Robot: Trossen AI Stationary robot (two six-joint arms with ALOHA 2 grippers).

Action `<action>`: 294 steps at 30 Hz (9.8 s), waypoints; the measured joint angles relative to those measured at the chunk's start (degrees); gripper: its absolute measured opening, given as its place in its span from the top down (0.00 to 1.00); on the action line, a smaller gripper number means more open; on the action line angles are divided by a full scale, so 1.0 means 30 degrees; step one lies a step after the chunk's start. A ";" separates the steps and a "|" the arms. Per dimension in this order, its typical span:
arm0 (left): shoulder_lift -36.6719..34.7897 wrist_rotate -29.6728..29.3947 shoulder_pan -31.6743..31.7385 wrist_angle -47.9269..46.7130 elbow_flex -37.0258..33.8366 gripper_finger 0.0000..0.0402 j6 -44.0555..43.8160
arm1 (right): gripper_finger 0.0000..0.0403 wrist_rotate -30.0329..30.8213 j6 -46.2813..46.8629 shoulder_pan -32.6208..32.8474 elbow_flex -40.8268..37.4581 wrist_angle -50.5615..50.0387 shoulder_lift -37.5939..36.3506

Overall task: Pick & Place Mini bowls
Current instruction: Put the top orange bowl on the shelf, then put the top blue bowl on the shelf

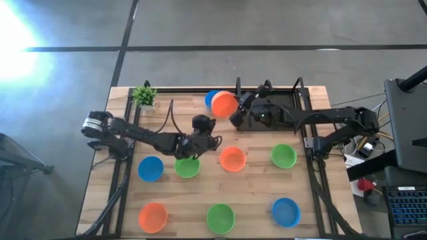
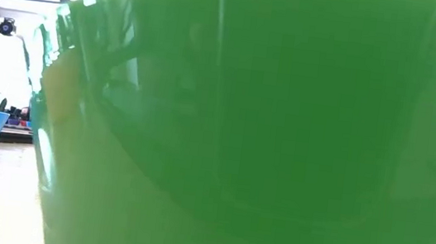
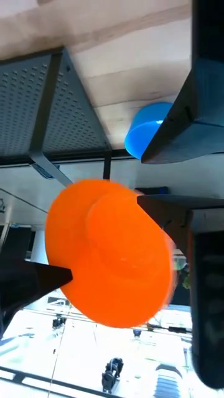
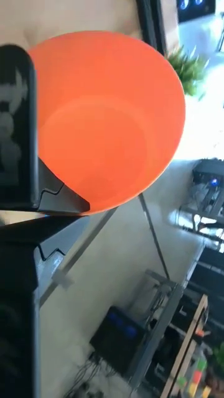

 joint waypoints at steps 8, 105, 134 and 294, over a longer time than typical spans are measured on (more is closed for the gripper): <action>-0.0175 0.0059 -0.0564 0.0037 0.0000 0.78 -0.0855 | 0.98 -0.0012 0.0170 -0.1390 0.0816 -0.3869 -0.2641; -0.0168 0.0153 -0.0592 0.0051 -0.0015 0.78 -0.2851 | 0.87 -0.2481 -1.2422 -1.5324 0.3789 -1.6424 0.6374; -0.0936 0.1811 0.0582 -0.0903 -0.0046 0.78 -0.6752 | 0.87 -0.6463 -0.7377 -1.4175 0.3789 -1.7865 0.1701; 0.3889 1.6259 1.1534 -0.3600 0.1763 1.00 -0.5817 | 0.87 -0.7003 -0.2915 -0.2778 0.1214 -1.4877 -0.6347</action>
